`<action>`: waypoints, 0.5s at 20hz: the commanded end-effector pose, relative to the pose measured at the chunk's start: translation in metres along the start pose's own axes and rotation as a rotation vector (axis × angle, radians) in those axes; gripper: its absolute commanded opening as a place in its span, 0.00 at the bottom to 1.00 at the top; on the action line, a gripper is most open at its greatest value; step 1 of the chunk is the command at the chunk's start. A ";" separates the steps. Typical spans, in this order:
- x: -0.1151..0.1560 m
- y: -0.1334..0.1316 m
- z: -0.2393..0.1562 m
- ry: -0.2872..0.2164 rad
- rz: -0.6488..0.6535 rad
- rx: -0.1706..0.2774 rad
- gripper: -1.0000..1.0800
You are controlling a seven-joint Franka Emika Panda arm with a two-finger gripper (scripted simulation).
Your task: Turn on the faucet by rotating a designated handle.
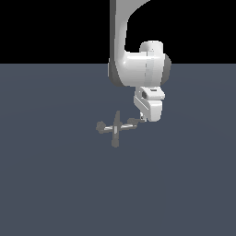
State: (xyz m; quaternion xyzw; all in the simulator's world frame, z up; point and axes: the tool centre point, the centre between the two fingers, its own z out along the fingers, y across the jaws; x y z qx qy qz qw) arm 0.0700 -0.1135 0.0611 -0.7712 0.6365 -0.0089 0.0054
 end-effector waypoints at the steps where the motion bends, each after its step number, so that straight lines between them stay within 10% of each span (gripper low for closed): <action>1: -0.003 0.016 0.000 -0.007 0.001 -0.019 0.00; 10: -0.015 0.025 0.001 -0.004 0.002 -0.013 0.00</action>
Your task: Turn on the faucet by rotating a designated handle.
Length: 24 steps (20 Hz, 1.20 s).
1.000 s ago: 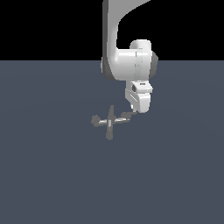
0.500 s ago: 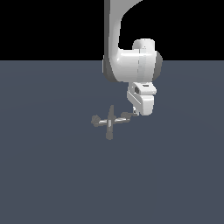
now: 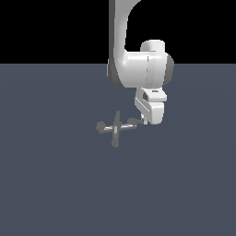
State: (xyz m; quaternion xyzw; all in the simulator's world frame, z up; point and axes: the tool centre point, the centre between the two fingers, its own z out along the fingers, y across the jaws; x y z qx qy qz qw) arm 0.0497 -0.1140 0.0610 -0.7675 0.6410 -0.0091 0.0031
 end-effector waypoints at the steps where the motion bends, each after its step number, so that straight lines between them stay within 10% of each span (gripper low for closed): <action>1: -0.014 0.008 0.001 -0.008 -0.010 -0.011 0.00; 8: -0.008 0.023 0.002 -0.002 0.013 -0.017 0.00; 15: -0.058 0.018 -0.001 -0.009 -0.008 -0.016 0.00; 17: -0.020 0.029 0.001 0.006 0.043 -0.021 0.00; 24: -0.066 0.000 0.000 -0.006 0.005 -0.018 0.00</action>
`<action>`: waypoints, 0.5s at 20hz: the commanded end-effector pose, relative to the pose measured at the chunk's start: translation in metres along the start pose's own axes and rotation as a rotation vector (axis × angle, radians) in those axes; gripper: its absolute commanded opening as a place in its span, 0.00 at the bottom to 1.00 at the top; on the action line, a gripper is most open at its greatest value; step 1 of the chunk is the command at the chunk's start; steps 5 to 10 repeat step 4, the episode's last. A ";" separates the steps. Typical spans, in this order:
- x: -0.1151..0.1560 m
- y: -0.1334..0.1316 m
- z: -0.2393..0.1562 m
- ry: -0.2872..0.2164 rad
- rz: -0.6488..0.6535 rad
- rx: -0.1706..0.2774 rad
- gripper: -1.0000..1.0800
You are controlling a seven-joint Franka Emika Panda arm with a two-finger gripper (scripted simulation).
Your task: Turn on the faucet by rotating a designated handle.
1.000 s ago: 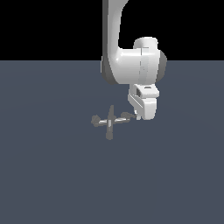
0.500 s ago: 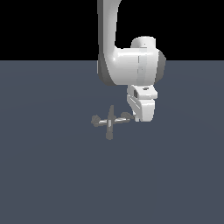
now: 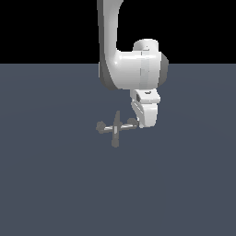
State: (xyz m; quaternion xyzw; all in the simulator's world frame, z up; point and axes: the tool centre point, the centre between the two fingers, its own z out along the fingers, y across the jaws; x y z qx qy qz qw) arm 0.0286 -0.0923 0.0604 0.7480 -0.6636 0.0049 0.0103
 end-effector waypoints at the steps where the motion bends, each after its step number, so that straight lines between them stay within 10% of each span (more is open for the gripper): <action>1: -0.048 -0.018 -0.001 -0.018 -0.060 0.009 0.00; 10: -0.060 -0.024 -0.002 -0.021 -0.070 0.010 0.00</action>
